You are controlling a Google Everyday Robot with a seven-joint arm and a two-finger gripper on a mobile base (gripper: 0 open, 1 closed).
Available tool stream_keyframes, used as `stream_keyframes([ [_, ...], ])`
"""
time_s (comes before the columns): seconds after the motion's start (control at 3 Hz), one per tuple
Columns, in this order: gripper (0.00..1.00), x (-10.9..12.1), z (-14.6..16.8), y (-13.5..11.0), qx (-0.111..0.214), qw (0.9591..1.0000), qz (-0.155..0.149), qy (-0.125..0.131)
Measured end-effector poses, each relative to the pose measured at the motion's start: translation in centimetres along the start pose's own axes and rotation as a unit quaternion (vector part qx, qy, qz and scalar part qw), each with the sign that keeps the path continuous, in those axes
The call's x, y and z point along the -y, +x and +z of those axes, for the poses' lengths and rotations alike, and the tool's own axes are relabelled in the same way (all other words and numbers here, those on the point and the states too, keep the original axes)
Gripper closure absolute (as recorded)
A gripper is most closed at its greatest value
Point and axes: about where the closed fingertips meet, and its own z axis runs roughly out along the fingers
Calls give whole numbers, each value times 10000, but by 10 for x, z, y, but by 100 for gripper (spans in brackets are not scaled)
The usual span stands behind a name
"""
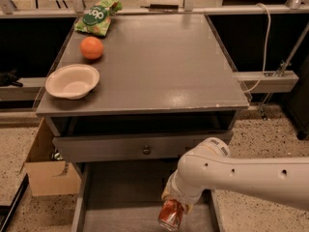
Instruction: Place coke can into middle drawer
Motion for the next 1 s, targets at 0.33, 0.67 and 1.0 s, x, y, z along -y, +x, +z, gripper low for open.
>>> stream_keyframes([
  [0.33,100,4,9,3,366,9983,185,403],
  [0.67,100,12,26,-1,827,9903,530,978],
  [1.0,100,13,29,-2,926,9820,848,1408],
])
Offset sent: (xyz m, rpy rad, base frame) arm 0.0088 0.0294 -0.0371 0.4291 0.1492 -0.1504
